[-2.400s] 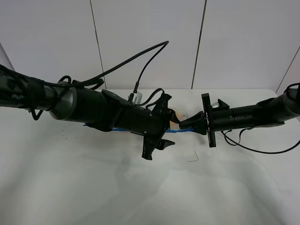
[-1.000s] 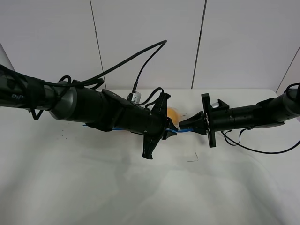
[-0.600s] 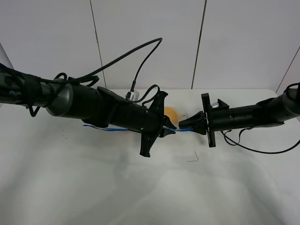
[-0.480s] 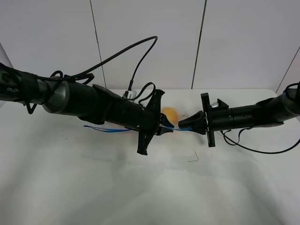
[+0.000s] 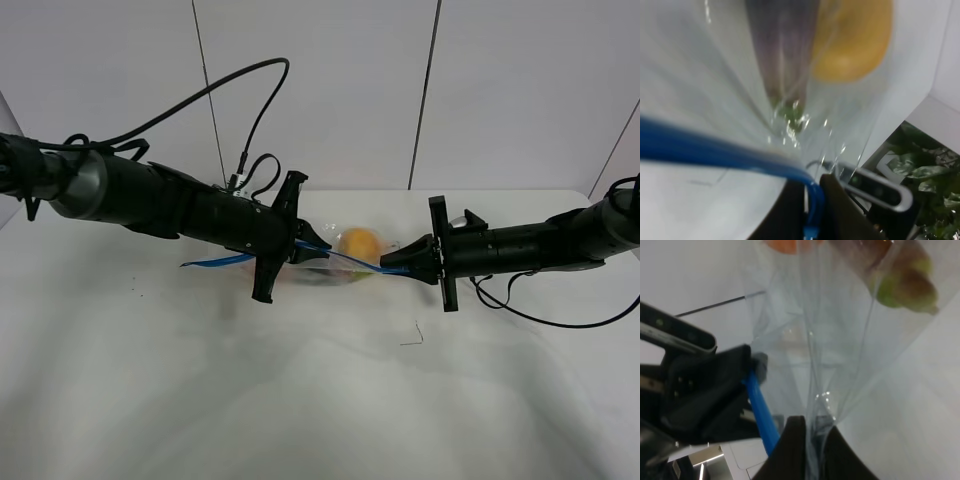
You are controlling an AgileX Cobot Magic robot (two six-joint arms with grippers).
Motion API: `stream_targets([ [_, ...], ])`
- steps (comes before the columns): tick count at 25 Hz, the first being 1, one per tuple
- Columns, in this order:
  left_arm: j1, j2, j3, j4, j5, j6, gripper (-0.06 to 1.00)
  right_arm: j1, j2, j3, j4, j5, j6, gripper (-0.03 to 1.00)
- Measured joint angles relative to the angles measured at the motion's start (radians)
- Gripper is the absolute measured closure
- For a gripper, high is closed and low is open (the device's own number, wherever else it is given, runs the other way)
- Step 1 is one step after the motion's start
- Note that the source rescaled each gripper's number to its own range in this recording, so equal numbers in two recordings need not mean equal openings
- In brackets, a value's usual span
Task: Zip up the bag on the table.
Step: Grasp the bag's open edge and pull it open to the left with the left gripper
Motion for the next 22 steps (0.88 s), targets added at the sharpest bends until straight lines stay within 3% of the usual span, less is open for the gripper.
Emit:
stream_targets([
  [5,0.098,0.0,0.0,0.017,0.062,0.047,0.94,0.0,0.0,0.0,0.003,0.0,0.0,0.97],
  [12,0.237,0.0,0.0,0.164,0.143,0.051,0.94,0.005,0.0,0.0,0.003,0.0,0.0,0.97],
  [22,0.439,0.0,0.0,0.311,0.247,0.05,0.94,0.008,0.0,0.0,-0.005,0.002,0.0,0.97],
])
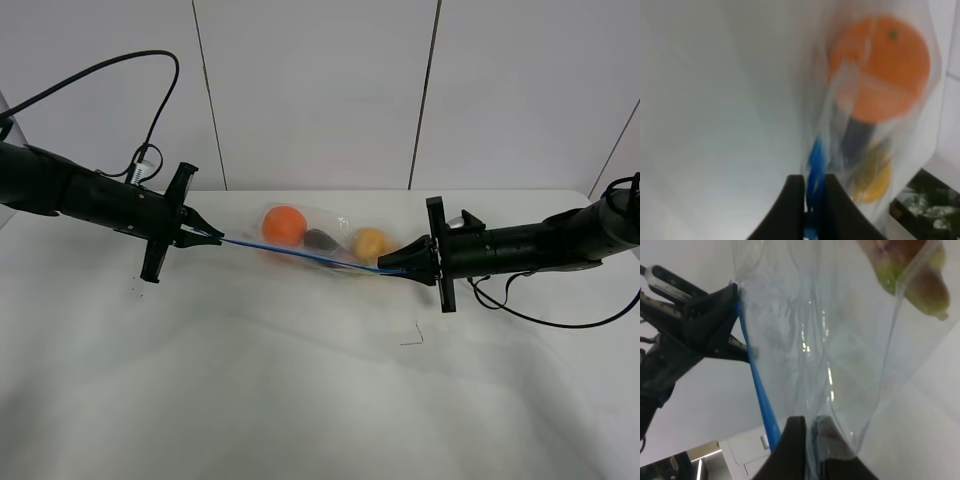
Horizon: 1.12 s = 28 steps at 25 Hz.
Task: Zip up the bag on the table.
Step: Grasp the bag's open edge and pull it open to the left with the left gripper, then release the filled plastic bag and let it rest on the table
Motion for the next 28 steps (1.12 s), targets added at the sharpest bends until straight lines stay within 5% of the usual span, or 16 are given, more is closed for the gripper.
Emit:
stream_targets([
  [11,0.06,0.0,0.0,0.085,0.046,0.0,0.93,0.0,0.0,0.0,-0.007,0.003,0.0,0.97],
  [14,0.066,0.0,0.0,0.095,0.03,0.01,0.67,-0.001,0.0,0.0,-0.016,0.003,0.0,0.97],
  [17,0.072,0.0,0.0,0.103,0.02,0.054,0.24,-0.002,0.0,0.0,-0.02,0.003,0.0,0.97],
  [19,0.073,0.0,-0.007,0.135,0.007,0.111,0.11,-0.002,0.0,0.0,-0.02,0.004,0.0,0.97],
  [24,0.115,0.0,-0.114,0.251,0.032,0.302,0.03,-0.002,0.0,0.0,-0.021,0.004,0.0,0.97],
  [28,0.133,0.0,-0.249,0.432,0.152,0.432,0.03,-0.002,0.0,0.0,-0.021,0.004,0.0,0.97],
])
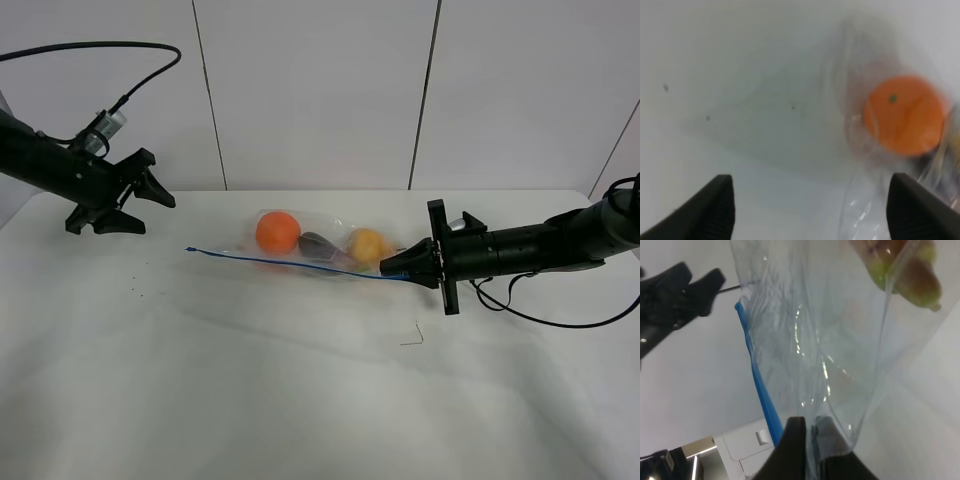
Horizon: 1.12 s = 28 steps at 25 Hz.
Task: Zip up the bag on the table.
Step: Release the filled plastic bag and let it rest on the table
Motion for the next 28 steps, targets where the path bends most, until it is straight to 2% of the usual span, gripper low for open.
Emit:
stream_targets([
  [3,-0.001,0.0,-0.1,0.155,0.121,0.028,0.03,0.0,0.0,0.0,0.0,0.0,0.0,0.97],
  [5,-0.001,0.0,-0.167,0.27,0.193,-0.004,0.03,0.0,0.0,0.0,0.0,0.0,0.0,0.97],
  [8,-0.016,0.0,-0.25,0.475,0.295,-0.139,0.03,0.0,0.0,0.0,0.0,0.0,0.0,0.97],
  [11,-0.072,0.0,-0.301,0.703,0.4,-0.259,0.03,0.0,0.0,0.0,0.0,0.0,0.0,0.97],
  [13,-0.113,0.0,-0.313,0.786,0.442,-0.306,0.03,0.0,0.0,0.0,0.0,0.0,0.0,0.97],
  [14,-0.129,0.0,-0.317,0.799,0.448,-0.319,0.03,0.0,0.0,0.0,0.0,0.0,0.0,0.97],
  [16,-0.148,0.0,-0.319,0.778,0.45,-0.329,0.03,0.0,0.0,0.0,0.0,0.0,0.0,0.97],
  [19,-0.149,0.0,-0.319,0.742,0.452,-0.332,0.03,0.0,0.0,0.0,0.0,0.0,0.0,0.97],
  [25,-0.149,-0.003,-0.315,0.735,0.454,-0.328,0.03,0.0,0.0,0.0,0.0,0.0,0.0,0.97],
  [28,-0.149,-0.052,-0.268,0.735,0.454,-0.328,0.02,0.0,0.0,0.0,0.0,0.0,0.0,0.97],
])
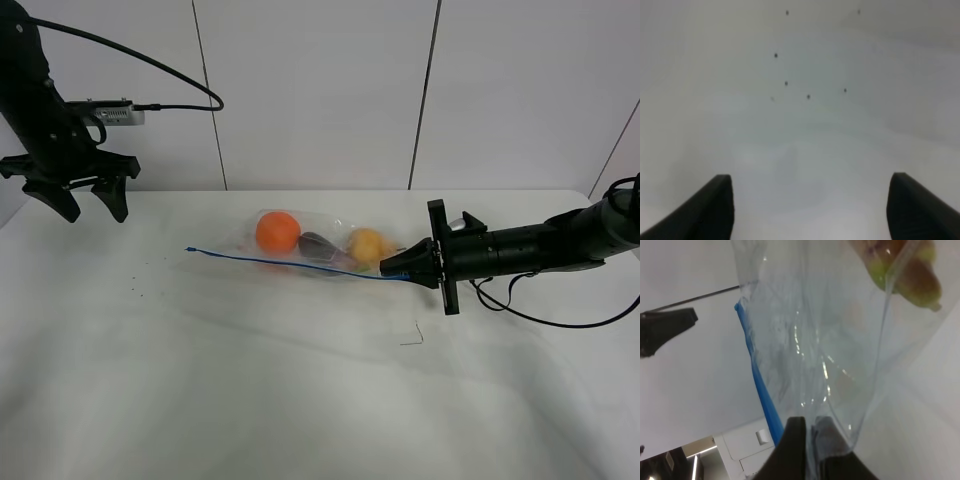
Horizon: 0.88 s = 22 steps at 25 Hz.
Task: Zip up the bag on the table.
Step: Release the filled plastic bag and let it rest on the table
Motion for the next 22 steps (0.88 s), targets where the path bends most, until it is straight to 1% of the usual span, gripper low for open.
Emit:
stream_targets([
  [3,0.0,-0.117,0.11,-0.001,0.0,0.0,0.02,0.0,0.0,0.0,0.0,0.0,0.0,0.97],
  [6,0.0,-0.275,0.271,0.008,0.0,0.0,0.02,0.0,0.0,0.0,0.0,0.0,0.0,0.97],
  [12,0.0,-0.642,0.663,0.02,-0.004,0.0,0.02,0.0,0.0,0.0,0.0,0.0,0.0,0.97],
  [16,0.0,-0.881,0.9,0.02,-0.046,0.001,0.02,0.0,0.0,0.0,0.0,0.0,0.0,0.97],
  [19,0.0,-1.049,1.044,0.008,-0.081,0.003,0.02,0.0,0.0,0.0,-0.001,0.0,0.0,0.97],
  [22,0.0,-1.214,1.146,-0.018,-0.098,0.019,0.02,0.0,0.0,0.0,-0.005,0.0,0.0,0.97],
])
